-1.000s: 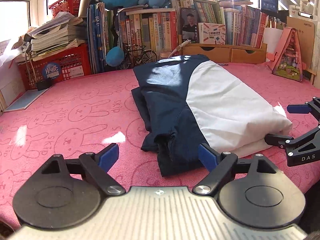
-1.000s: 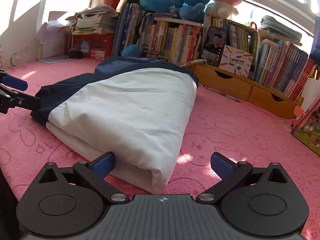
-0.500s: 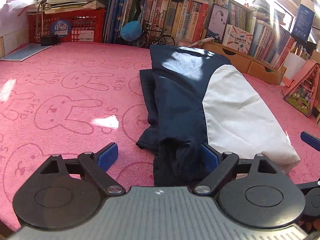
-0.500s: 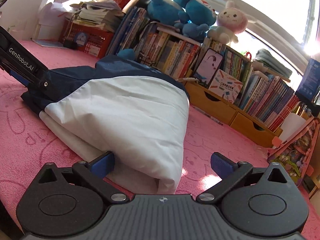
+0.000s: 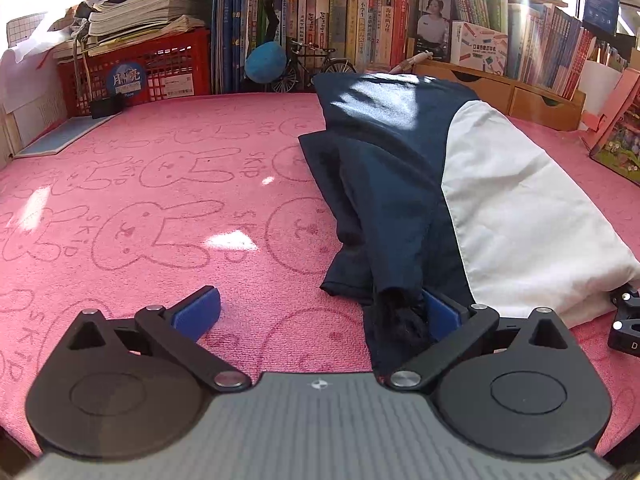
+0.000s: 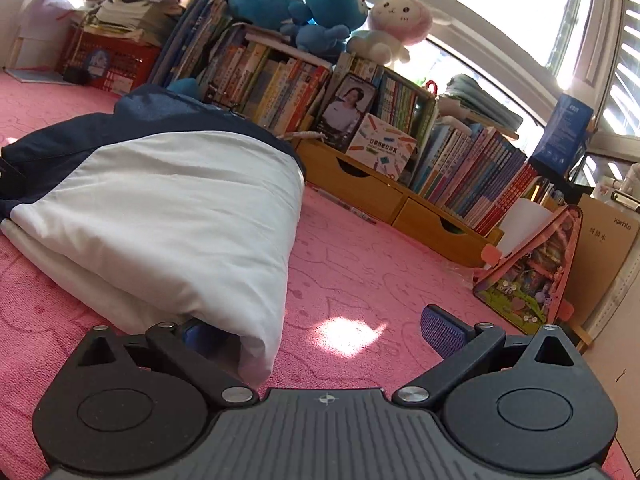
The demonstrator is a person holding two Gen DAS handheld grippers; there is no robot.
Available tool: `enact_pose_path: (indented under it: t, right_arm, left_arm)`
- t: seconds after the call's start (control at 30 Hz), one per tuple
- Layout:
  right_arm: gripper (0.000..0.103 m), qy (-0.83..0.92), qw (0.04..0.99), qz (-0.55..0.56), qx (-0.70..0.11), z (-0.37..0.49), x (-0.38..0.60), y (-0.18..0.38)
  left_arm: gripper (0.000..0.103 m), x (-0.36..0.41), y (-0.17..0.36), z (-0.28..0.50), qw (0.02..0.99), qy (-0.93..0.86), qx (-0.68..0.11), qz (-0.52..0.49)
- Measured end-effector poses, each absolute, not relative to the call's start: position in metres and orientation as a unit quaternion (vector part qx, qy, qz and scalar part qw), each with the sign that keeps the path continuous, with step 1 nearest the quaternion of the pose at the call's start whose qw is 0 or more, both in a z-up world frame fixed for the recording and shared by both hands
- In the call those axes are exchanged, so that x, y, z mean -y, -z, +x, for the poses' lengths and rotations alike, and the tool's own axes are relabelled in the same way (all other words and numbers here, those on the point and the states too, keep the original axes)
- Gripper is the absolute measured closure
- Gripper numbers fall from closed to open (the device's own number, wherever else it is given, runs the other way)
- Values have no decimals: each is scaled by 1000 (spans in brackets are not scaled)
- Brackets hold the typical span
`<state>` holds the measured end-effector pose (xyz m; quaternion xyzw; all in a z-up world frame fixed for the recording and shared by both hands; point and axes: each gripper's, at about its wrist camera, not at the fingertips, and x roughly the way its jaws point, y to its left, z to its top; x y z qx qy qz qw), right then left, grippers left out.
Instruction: Fold clothes
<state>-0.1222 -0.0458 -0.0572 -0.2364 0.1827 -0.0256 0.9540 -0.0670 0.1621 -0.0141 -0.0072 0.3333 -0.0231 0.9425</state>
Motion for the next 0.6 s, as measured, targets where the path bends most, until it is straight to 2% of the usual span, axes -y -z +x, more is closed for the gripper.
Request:
enact_pose_path:
  t: [0.13,0.17,0.2,0.3,0.37,0.4,0.43,0.47,0.6]
  right_arm:
    - [3,28,959,-205,-192,-119,58,47]
    - [6,43,962,-186,-195,-117,69,47]
    - [3,42,966,-162,-198,-118,82,47]
    - [6,20,969,-112,-219,-120,97,48]
    - [25,17,970,-129,-206,-127,89,50]
    - [31,17,971,-138,-195,-132,84,49]
    - [43,18,972,-145,-182,-137,80,47]
    - [48,19,973,-152,-170,-141,76,45]
    - [48,25,972,-168,-160,-163,73,39]
  left_arm:
    - [0,-164,14,-66,942,28,-334,-6]
    - [0,-164,15,-66,943,30,-333,-5]
    - [0,-164,15,-66,943,32,-332,-4]
    - [0,-164,15,-66,943,34,-332,-3]
    - [0,-164,14,-66,942,36,-334,-2]
    - [0,-165,14,-65,942,38,-334,-2]
    - [0,-167,14,-65,941,41,-335,-4]
    - [0,-168,13,-65,941,45,-336,-6]
    - [0,-171,13,-67,940,57,-335,-11]
